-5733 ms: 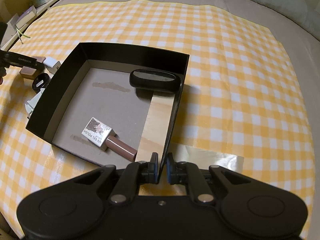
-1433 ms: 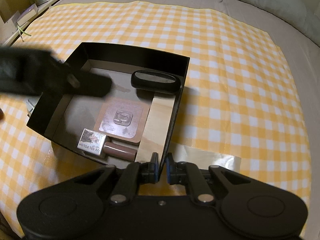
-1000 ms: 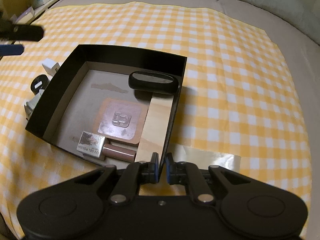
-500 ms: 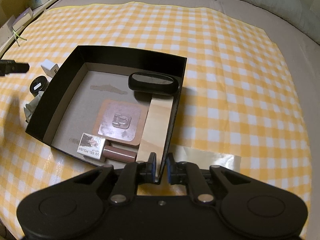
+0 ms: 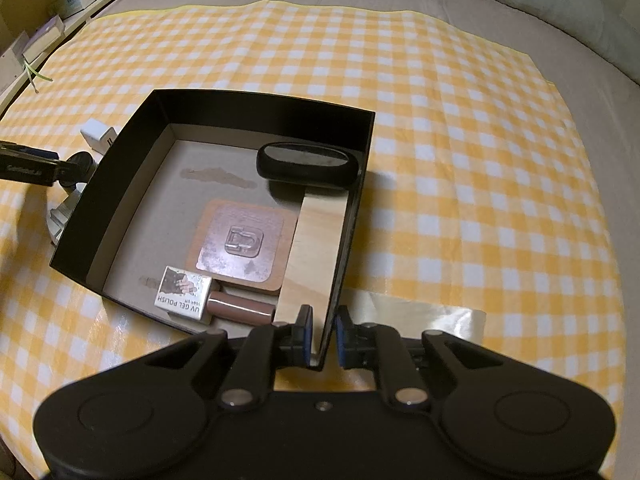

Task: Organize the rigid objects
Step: 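Return the left gripper and grasp the black round jar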

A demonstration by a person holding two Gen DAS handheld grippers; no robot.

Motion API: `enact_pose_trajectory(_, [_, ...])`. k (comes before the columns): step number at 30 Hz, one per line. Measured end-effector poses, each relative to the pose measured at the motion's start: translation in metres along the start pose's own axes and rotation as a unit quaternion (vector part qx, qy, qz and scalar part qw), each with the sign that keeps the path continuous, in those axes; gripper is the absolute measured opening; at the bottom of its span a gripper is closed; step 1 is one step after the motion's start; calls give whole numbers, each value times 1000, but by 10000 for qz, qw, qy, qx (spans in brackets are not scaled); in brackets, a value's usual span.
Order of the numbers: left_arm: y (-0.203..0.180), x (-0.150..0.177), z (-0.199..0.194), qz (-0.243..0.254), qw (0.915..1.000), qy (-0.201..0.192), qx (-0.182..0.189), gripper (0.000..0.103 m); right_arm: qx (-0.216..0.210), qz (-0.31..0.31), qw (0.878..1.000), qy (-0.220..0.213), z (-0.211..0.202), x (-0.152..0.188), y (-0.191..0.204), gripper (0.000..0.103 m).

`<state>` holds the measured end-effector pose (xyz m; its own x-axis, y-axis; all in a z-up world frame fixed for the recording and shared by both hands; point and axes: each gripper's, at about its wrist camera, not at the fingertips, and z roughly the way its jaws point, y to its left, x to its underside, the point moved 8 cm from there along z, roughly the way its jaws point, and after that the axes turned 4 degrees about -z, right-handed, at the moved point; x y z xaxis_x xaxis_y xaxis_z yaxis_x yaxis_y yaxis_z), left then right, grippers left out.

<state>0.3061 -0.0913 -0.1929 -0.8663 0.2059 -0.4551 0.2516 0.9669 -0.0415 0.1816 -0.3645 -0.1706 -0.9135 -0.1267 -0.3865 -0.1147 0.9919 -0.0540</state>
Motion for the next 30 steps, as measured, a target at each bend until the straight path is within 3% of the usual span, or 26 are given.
enact_pose_trajectory(3, [1, 0, 7, -112, 9999, 40, 39, 67, -7, -6, 10000, 0, 0, 0, 0, 12])
enact_pose_trajectory(7, [-2, -2, 13, -68, 10000, 8, 23, 51, 21, 6, 10000, -5, 3, -1, -1, 12])
enact_pose_trajectory(18, [2, -8, 5, -325, 9994, 15, 94, 51, 32, 254, 9996, -111, -4, -6, -5, 6])
enact_pose_trajectory(25, [15, -20, -25, -837, 9954, -348, 298, 51, 98, 215, 9997, -111, -5, -6, -6, 6])
enact_pose_trajectory(30, [9, -30, -52, -932, 9921, -672, 505, 51, 166, 166, 9996, -145, -7, -7, -4, 6])
